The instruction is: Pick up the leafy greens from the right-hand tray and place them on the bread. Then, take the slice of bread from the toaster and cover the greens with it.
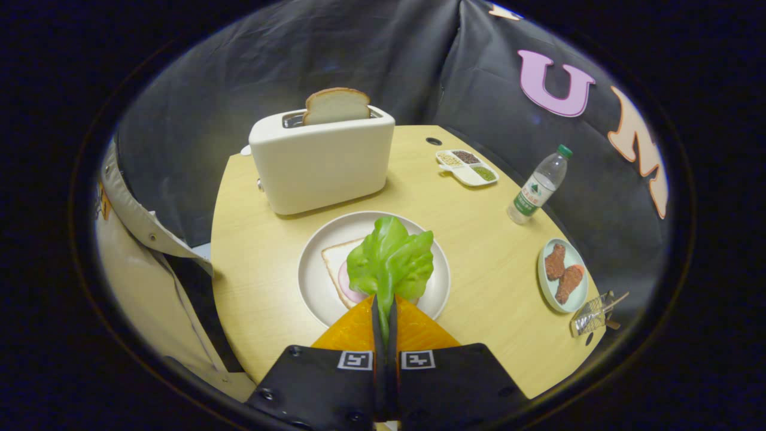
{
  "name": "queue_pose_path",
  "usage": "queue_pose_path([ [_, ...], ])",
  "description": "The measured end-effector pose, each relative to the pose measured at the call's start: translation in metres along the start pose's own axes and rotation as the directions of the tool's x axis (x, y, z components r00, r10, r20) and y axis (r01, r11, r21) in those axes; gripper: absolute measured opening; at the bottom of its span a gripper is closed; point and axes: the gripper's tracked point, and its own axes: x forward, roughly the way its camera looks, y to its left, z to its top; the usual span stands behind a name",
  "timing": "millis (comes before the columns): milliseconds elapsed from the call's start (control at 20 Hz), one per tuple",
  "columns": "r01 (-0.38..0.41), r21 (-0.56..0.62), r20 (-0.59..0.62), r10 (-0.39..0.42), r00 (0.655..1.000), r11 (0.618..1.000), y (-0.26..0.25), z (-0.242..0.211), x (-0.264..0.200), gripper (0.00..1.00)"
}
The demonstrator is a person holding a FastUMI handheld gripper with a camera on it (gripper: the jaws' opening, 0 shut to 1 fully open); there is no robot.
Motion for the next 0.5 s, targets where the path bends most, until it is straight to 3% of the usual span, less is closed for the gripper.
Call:
queue_pose_path([
  [500,-0.080,-0.042,-0.061,0.077,0.995,0.996,0.028,0.008,0.043,0.04],
])
